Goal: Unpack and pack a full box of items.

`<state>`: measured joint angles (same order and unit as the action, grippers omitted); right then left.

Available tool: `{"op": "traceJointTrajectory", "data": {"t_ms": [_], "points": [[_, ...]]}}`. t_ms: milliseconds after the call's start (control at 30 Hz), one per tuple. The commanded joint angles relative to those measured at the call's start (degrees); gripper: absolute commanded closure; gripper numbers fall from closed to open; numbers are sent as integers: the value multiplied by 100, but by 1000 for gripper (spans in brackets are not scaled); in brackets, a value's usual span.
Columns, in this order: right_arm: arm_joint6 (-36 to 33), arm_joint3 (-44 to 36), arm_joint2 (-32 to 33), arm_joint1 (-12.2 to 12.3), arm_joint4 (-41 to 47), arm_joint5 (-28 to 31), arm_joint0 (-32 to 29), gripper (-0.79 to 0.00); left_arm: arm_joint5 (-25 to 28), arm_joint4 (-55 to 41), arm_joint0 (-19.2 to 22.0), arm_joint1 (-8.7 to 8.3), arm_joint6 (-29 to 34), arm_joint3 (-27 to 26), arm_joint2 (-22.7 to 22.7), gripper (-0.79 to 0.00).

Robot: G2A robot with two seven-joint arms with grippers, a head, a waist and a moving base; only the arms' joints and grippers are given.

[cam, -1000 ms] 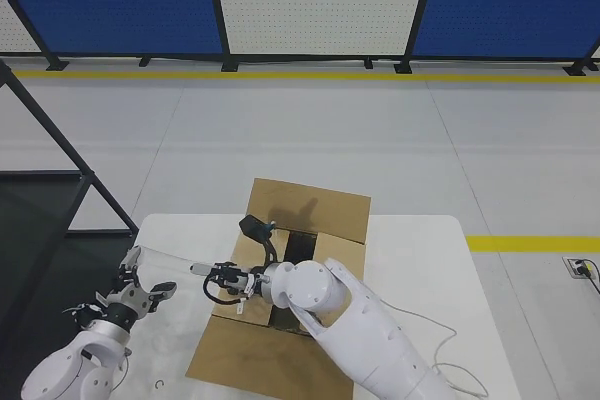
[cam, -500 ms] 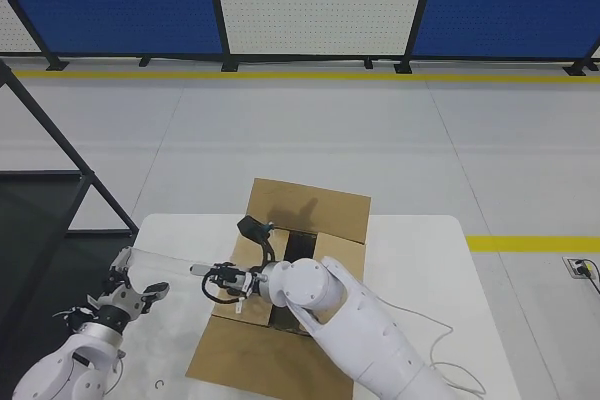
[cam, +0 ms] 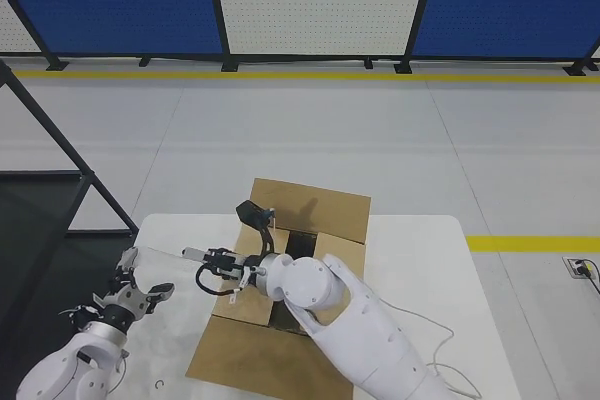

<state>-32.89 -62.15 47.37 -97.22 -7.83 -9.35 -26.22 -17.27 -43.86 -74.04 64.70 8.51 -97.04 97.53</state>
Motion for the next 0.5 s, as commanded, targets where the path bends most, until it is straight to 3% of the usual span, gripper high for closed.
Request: {"op": "traceJointTrajectory", "data": {"t_ms": [0, 33, 67, 100, 133, 467], "points": [[21, -158, -4, 12, -151, -106, -51, -785, 5, 12, 2, 3, -1, -2, -14, -785], [12, -210, -1, 19, -212, -131, -69, -785, 1, 12, 3, 5, -2, -2, -22, -785], [1, -250, 6, 25, -269, -157, -83, -379, -2, 11, 4, 6, -7, -6, -26, -785], [3, -284, 14, 33, -338, -183, -93, -262, -3, 11, 4, 8, -12, -8, -28, -785], [-2, -320, 27, 41, -396, -207, -109, 0, -4, 12, 4, 9, -15, -11, -30, -785], [-383, -582, -70, 131, -1363, -510, -180, 0, -28, 48, 58, 24, -30, 5, -105, -785]]}}
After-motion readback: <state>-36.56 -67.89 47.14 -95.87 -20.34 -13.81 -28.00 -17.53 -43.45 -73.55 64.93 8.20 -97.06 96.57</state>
